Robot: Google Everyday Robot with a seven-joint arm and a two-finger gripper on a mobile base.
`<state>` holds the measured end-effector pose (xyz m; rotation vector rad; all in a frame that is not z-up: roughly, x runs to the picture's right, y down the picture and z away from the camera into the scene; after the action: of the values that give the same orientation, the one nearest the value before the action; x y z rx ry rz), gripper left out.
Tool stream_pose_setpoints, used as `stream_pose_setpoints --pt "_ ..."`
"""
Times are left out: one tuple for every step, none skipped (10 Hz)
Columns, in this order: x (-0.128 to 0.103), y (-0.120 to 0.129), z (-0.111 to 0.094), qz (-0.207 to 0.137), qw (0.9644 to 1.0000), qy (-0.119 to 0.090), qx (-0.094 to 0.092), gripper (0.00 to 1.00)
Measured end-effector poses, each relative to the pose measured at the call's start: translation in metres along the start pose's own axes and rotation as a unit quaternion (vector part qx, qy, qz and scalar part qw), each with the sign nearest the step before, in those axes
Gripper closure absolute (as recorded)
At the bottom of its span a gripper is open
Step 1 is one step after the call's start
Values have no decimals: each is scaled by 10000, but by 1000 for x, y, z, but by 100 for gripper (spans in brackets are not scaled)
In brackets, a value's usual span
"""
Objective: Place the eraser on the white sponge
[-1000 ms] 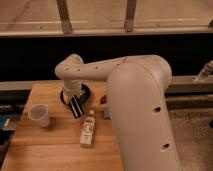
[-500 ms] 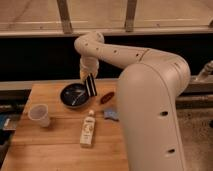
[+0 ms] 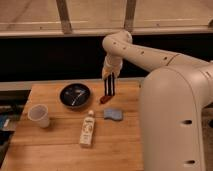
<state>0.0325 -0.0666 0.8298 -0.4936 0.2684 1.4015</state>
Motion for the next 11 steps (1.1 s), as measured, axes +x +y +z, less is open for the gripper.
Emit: stream_pose_setpoints --pt "-1 5 0 -27 10000 -1 -26 82" --pt "0 9 1 -34 10000 8 -52 82" --pt "0 5 1 -25 10000 4 -29 82" --pt "-1 4 0 -22 10000 -2 1 82" --pt "-1 6 3 13 10000 32 12 82" --pt "1 5 7 109 9999 88 3 82" --pt "8 -4 20 297 9994 182 43 82" --pt "17 -11 32 463 9985 275 74 82" --pt "26 -14 41 590 9976 352 104 82" --pt "33 -15 49 700 9966 422 133 82" --pt "41 -17 56 842 9951 504 153 82"
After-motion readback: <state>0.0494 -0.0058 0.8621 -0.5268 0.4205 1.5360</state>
